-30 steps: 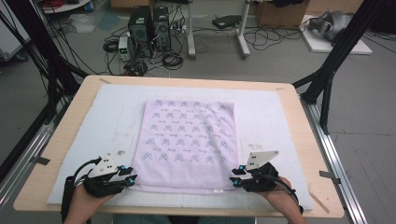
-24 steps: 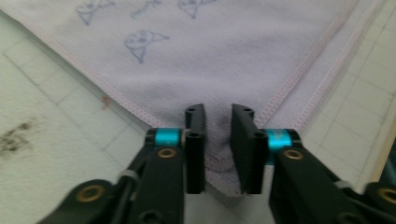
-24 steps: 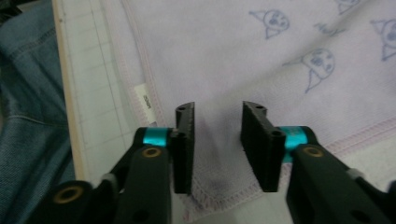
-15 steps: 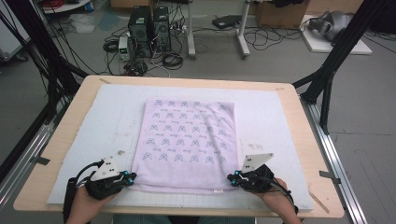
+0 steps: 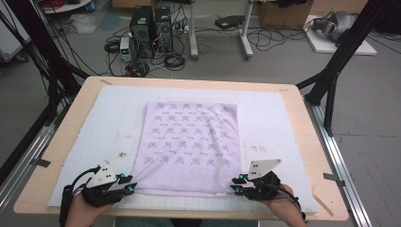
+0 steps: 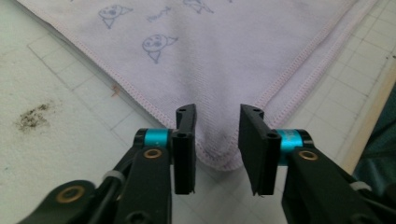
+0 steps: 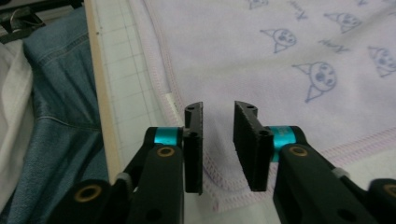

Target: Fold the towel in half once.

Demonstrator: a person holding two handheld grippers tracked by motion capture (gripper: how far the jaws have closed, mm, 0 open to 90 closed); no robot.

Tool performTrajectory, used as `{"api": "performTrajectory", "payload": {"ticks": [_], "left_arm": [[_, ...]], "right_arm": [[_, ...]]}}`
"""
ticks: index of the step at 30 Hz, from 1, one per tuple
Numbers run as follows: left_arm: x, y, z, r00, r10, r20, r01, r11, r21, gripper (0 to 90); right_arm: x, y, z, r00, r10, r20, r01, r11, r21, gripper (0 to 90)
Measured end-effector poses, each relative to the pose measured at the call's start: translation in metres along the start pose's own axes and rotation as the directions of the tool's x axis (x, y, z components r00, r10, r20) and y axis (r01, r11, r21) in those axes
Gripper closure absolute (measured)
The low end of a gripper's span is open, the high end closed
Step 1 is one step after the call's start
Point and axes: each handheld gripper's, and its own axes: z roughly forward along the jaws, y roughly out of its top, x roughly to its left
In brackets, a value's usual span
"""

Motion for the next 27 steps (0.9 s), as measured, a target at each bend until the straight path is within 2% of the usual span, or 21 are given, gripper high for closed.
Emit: {"api": "performTrajectory", "payload": {"ticks": [1, 2, 5, 6, 7, 10, 16, 20, 22, 24, 27], "left_arm": [[0.001, 0.001, 0.002, 1.0, -0.004, 0.002, 0.004, 1.0, 0.005, 60.7], [0.001, 0.001, 0.004, 1.0, -0.003, 0.008, 0.003, 1.0, 0.007, 62.9], [0.0, 0.0, 0.008, 0.9994, 0.03, 0.015, -0.03, 0.999, 0.033, 79.1], [-0.001, -0.001, 0.01, 0.9992, 0.036, 0.014, -0.037, 0.9985, 0.041, 85.1], [-0.001, -0.001, 0.011, 0.9993, 0.035, 0.015, -0.036, 0.9986, 0.039, 86.6], [0.001, 0.001, 0.008, 0.9996, 0.015, 0.024, -0.016, 0.9996, 0.023, 87.6], [-0.002, 0.004, -0.001, 0.9994, 0.021, 0.028, -0.021, 0.9998, 0.003, 87.6], [-0.006, 0.001, 0.0, 0.9989, 0.021, 0.041, -0.022, 0.9997, 0.012, 87.2], [-0.006, 0.0, 0.002, 0.9987, 0.017, 0.047, -0.018, 0.9996, 0.024, 86.0], [-0.004, 0.0, 0.002, 0.9991, 0.005, 0.042, -0.006, 0.9998, 0.02, 76.9], [0.001, 0.005, -0.001, 0.9991, -0.023, 0.035, 0.023, 0.9997, -0.004, 62.8]], "right_arm": [[-0.001, 0.0, 0.005, 1.0, -0.001, -0.004, 0.001, 1.0, 0.004, 69.2], [-0.002, 0.0, 0.009, 1.0, 0.001, -0.008, -0.001, 1.0, 0.016, 69.5], [-0.005, -0.004, 0.019, 0.9999, 0.007, -0.016, -0.006, 0.999, 0.054, 77.5], [-0.007, -0.006, 0.019, 0.9995, 0.015, -0.028, -0.014, 0.999, 0.034, 82.7], [-0.007, -0.007, 0.018, 0.9995, 0.018, -0.027, -0.017, 0.999, 0.032, 86.6], [-0.006, -0.006, 0.014, 0.9993, -0.003, -0.036, 0.004, 0.999, 0.041, 88.8], [-0.004, 0.0, -0.004, 0.9984, -0.019, -0.053, 0.019, 1.0, -0.001, 89.1], [-0.001, -0.002, -0.01, 0.998, -0.016, -0.061, 0.016, 1.0, -0.001, 89.1], [-0.001, -0.007, -0.008, 0.9966, -0.005, -0.082, 0.006, 1.0, 0.016, 88.9], [-0.003, -0.011, -0.005, 0.9955, 0.012, -0.094, -0.011, 1.0, 0.012, 87.5], [-0.008, -0.009, -0.006, 0.9935, 0.044, -0.105, -0.048, 0.998, -0.039, 77.3]]}}
